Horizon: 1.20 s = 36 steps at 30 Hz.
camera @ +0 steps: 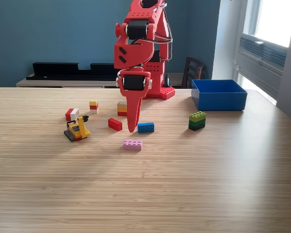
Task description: Grasp a lego block and put it in the bin.
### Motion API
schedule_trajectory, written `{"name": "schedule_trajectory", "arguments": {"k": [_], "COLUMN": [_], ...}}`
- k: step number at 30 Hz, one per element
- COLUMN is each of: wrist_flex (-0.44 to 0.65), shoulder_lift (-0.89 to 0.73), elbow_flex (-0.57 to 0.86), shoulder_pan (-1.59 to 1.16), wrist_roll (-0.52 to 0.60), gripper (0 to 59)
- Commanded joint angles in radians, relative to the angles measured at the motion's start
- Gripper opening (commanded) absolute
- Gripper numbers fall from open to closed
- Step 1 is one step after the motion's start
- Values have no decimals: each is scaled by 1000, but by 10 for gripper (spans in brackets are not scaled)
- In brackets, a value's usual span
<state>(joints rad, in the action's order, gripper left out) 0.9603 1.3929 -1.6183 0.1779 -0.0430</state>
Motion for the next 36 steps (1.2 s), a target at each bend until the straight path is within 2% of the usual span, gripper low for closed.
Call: {"name": "schedule_trajectory", "arguments": {"k": [1,10,14,20,27,36], "wrist_flex": [44,67,124,225,350,443], "shoulder_lift": [-60,-187,-249,-344,-463,-575], "elbow_flex": [164,290,383,526,704,853], "shoulder_pan": [25,38,37,34,14,-18], "wrist_roll": [5,12,12,6,-15,-25], "gripper": [240,246,246,206,191,167]}}
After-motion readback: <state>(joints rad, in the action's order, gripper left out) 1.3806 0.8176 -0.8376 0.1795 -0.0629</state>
